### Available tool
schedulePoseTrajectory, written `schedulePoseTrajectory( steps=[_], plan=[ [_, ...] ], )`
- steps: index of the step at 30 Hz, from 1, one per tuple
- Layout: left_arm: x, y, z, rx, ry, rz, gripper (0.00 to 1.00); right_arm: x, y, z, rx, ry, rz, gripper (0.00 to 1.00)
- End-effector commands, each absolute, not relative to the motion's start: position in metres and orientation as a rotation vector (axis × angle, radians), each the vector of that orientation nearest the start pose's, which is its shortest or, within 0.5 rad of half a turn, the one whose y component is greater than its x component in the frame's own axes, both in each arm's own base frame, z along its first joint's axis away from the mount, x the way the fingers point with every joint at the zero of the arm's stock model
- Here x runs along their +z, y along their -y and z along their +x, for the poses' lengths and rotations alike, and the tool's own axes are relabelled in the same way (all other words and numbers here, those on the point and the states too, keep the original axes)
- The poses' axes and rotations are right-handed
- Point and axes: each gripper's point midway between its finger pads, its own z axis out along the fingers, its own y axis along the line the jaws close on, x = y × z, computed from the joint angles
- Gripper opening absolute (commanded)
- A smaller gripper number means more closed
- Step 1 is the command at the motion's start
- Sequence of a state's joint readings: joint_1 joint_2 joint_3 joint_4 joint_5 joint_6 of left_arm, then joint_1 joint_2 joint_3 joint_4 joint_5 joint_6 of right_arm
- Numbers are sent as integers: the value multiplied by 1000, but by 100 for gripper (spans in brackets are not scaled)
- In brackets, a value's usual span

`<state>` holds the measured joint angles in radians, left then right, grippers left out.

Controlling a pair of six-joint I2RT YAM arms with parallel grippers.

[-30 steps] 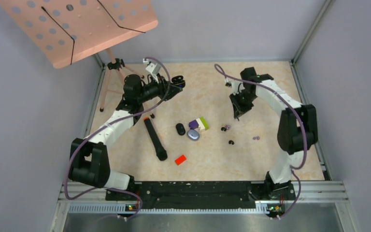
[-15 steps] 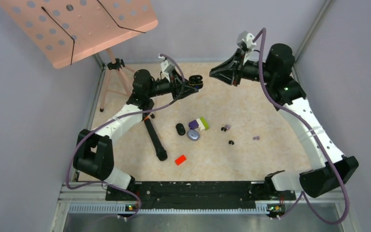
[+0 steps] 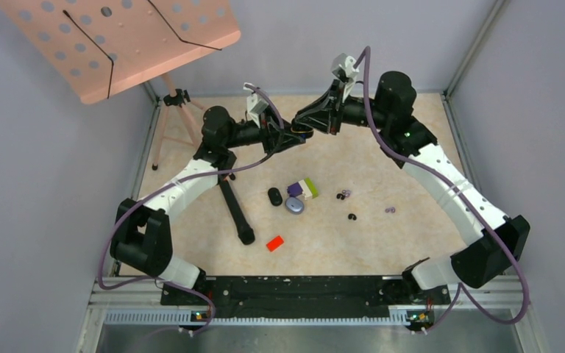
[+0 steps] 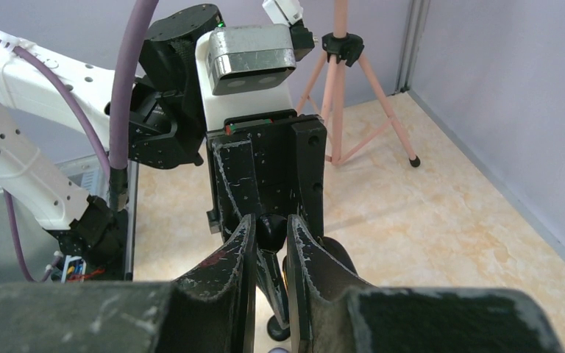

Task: Insert the wireless bluetooth earbuds into the charging case
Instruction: Place the earbud in the charging case.

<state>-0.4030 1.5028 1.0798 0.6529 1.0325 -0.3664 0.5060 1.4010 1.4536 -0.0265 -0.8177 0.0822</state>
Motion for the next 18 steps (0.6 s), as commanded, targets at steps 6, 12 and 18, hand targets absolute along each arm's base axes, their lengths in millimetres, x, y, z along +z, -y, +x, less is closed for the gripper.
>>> schedulePoseTrajectory(
  steps=[6, 12, 18],
  plan=[
    [365, 302, 295, -1242, -1118, 1014, 0, 413, -322, 298, 1032, -1347, -961, 0],
    [366, 302, 295, -1238, -1117, 1009, 0, 400, -322, 306, 961, -1405, -948, 0],
    [368, 302, 295, -1234, -1112, 1005, 0, 392, -321, 311, 931, -1445, -921, 0]
  ],
)
